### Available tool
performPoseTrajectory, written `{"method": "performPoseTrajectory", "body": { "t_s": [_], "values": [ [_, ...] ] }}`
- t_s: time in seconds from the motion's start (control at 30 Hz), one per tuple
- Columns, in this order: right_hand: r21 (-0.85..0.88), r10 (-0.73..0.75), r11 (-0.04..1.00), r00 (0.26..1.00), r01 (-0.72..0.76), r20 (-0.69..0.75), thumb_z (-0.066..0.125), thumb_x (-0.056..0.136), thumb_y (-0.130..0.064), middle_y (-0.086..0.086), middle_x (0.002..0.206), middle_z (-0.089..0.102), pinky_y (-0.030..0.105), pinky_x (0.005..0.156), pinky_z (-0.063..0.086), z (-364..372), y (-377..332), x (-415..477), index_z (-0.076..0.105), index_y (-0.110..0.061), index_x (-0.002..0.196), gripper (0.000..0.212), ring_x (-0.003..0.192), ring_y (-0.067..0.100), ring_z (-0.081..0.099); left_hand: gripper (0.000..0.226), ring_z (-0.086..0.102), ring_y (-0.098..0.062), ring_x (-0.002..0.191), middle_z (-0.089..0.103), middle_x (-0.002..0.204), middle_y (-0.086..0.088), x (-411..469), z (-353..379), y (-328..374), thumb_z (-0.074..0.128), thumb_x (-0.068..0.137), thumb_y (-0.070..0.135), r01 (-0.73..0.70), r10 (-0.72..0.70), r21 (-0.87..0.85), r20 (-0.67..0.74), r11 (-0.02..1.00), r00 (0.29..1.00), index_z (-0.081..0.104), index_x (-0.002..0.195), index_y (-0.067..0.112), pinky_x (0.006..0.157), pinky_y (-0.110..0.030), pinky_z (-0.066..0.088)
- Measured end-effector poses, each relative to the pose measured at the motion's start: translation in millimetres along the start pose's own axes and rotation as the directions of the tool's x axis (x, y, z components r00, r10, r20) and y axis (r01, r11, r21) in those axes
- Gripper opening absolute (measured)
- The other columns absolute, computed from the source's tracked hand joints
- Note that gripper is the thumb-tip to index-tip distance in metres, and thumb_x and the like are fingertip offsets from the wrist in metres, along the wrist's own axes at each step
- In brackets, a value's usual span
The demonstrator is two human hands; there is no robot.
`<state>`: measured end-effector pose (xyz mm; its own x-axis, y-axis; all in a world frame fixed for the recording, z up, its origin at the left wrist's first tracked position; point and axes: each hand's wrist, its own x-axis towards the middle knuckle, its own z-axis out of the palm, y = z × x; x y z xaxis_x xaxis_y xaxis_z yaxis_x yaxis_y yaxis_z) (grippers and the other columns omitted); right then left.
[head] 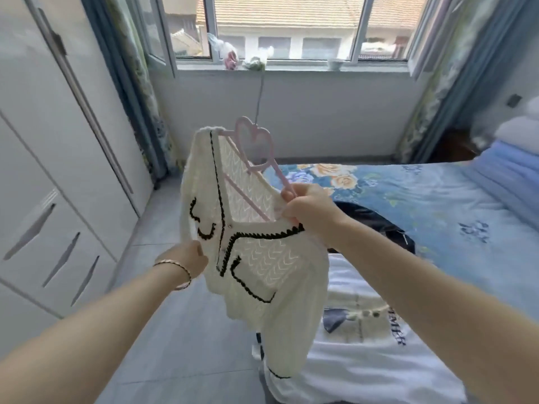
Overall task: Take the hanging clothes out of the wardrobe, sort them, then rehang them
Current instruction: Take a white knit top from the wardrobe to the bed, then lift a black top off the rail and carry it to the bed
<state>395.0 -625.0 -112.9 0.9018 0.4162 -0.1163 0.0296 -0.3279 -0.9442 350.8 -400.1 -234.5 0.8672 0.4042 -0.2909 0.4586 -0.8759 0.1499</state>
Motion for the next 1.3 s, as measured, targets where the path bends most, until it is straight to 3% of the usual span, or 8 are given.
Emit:
{"method": "performPoseTrajectory", "body": {
  "t_s": [0.17, 0.33, 0.63, 0.8, 0.93, 1.07, 1.17, 1.3],
  "values": [
    [0.199, 0.166, 0.974, 0.943, -0.111, -0.288, 0.046, 0.059, 0.009, -0.005, 0.049, 0.030, 0.015, 0.041, 0.024, -112, 98, -19, 0.027, -0.017, 0.056, 0.033, 0.042, 0.008, 0.028, 0.016, 0.054, -0.022, 0.084, 0.059, 0.091, -0.001, 15, 46, 112, 0.040, 0.091, 0.022, -0.168, 0.166, 0.011, 0.080, 0.986, 0.983, 0.056, 0.088, 0.020, 0.071, -0.026, 0.040],
    [0.191, 0.367, 0.929, 0.731, -0.316, -0.575, 0.051, 0.061, 0.004, -0.010, 0.033, 0.038, 0.013, 0.037, 0.027, -203, 226, -35, 0.036, -0.014, 0.055, 0.025, 0.041, 0.007, 0.038, 0.013, 0.054, -0.022, 0.084, 0.056, 0.092, 0.000, 21, 99, 186, 0.041, 0.091, 0.019, -0.225, 0.227, -0.028, 0.185, 0.974, 0.956, 0.054, 0.090, 0.019, 0.068, -0.025, 0.041],
    [0.126, 0.490, 0.783, 0.478, -0.610, -0.729, 0.051, 0.078, 0.012, 0.011, 0.069, 0.043, 0.027, 0.055, 0.029, -273, 390, -44, 0.047, -0.011, 0.060, 0.030, 0.074, 0.021, 0.040, 0.011, 0.054, -0.020, 0.087, 0.056, 0.093, 0.002, 23, 156, 235, 0.041, 0.093, 0.024, -0.262, 0.243, 0.020, 0.310, 0.965, 0.919, 0.051, 0.089, 0.022, 0.073, -0.024, 0.043],
    [0.048, 0.477, 0.724, 0.449, -0.688, -0.756, 0.050, 0.082, 0.008, 0.019, 0.106, 0.059, 0.027, 0.077, 0.036, -305, 410, -58, 0.064, 0.001, 0.109, 0.031, 0.091, 0.028, 0.053, 0.011, 0.054, -0.019, 0.089, 0.058, 0.097, 0.001, 38, 164, 244, 0.043, 0.092, 0.027, -0.250, 0.224, 0.037, 0.327, 0.968, 0.918, 0.052, 0.088, 0.023, 0.077, -0.025, 0.044],
    [-0.212, 0.559, 0.340, 0.379, -0.916, -0.737, 0.046, 0.089, -0.008, 0.017, 0.136, 0.038, 0.042, 0.104, 0.032, -306, 417, -65, 0.046, -0.016, 0.132, 0.044, 0.125, 0.036, 0.037, 0.013, 0.052, -0.019, 0.085, 0.057, 0.093, 0.001, 48, 164, 250, 0.043, 0.090, 0.022, -0.238, 0.218, 0.025, 0.321, 0.971, 0.922, 0.056, 0.091, 0.019, 0.071, -0.023, 0.041],
    [-0.573, 0.670, 0.169, 0.520, -0.802, -0.530, 0.045, 0.093, -0.015, 0.015, 0.146, 0.026, 0.042, 0.110, 0.029, -257, 389, -36, 0.043, -0.015, 0.135, 0.043, 0.134, 0.034, 0.027, 0.020, 0.052, -0.019, 0.085, 0.057, 0.094, 0.000, 48, 159, 251, 0.042, 0.090, 0.019, -0.252, 0.233, 0.020, 0.315, 0.968, 0.920, 0.059, 0.099, 0.015, 0.070, -0.023, 0.040],
    [-0.763, 0.637, 0.312, 0.721, -0.566, -0.274, 0.043, 0.091, -0.008, 0.012, 0.139, 0.041, 0.037, 0.107, 0.035, -203, 352, 1, 0.052, -0.015, 0.130, 0.041, 0.131, 0.030, 0.036, 0.017, 0.051, -0.018, 0.086, 0.055, 0.094, 0.002, 46, 148, 240, 0.041, 0.091, 0.019, -0.258, 0.242, 0.013, 0.299, 0.966, 0.923, 0.057, 0.096, 0.018, 0.068, -0.023, 0.038],
    [-0.774, 0.550, 0.536, 0.835, -0.336, 0.018, 0.041, 0.092, -0.006, 0.005, 0.131, 0.054, 0.032, 0.097, 0.042, -120, 279, 43, 0.056, -0.016, 0.124, 0.037, 0.121, 0.025, 0.051, 0.009, 0.051, -0.020, 0.085, 0.056, 0.093, 0.000, 44, 122, 195, 0.042, 0.089, 0.019, -0.215, 0.200, 0.017, 0.298, 0.977, 0.933, 0.050, 0.086, 0.020, 0.071, -0.025, 0.040]
  ]
}}
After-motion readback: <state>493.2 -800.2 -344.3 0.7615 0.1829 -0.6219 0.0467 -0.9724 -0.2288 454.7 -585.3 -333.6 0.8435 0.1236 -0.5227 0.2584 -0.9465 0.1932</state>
